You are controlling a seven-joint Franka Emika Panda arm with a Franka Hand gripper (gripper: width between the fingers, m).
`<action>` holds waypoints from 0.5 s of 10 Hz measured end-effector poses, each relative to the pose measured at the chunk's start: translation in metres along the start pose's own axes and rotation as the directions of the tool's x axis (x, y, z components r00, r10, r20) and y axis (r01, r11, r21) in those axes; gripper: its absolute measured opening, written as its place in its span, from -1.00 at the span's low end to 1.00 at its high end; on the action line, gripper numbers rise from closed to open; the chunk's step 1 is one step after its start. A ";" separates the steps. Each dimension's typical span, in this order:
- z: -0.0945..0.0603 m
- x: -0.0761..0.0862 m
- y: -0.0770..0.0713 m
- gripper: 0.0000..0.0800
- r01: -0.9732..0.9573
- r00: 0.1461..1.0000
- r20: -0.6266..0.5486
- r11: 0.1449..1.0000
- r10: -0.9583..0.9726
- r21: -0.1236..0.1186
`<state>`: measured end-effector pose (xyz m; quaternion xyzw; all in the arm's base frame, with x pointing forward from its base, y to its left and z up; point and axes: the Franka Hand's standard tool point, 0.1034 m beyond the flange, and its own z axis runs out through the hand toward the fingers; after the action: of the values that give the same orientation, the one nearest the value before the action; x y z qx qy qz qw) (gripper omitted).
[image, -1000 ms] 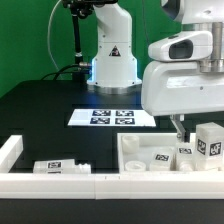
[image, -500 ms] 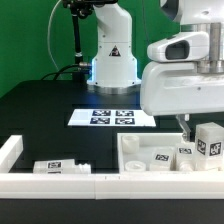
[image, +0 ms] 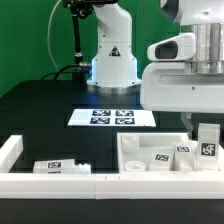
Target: Assemble one leg
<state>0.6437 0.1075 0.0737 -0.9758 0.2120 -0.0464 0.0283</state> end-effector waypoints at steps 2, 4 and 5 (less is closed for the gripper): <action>-0.001 -0.002 0.000 -0.29 -0.313 0.950 0.012 0.950 0.313 -0.019; 0.001 -0.002 0.000 -0.29 -0.607 0.795 0.016 0.795 0.607 -0.020; 0.001 -0.002 0.002 -0.29 -0.668 0.743 0.029 0.744 0.668 -0.013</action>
Offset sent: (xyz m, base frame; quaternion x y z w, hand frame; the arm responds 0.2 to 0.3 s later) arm 0.0044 0.0162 0.0002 0.0773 0.0298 0.4388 0.8948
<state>0.6410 0.1064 0.0727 -0.8359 0.5467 -0.0175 0.0456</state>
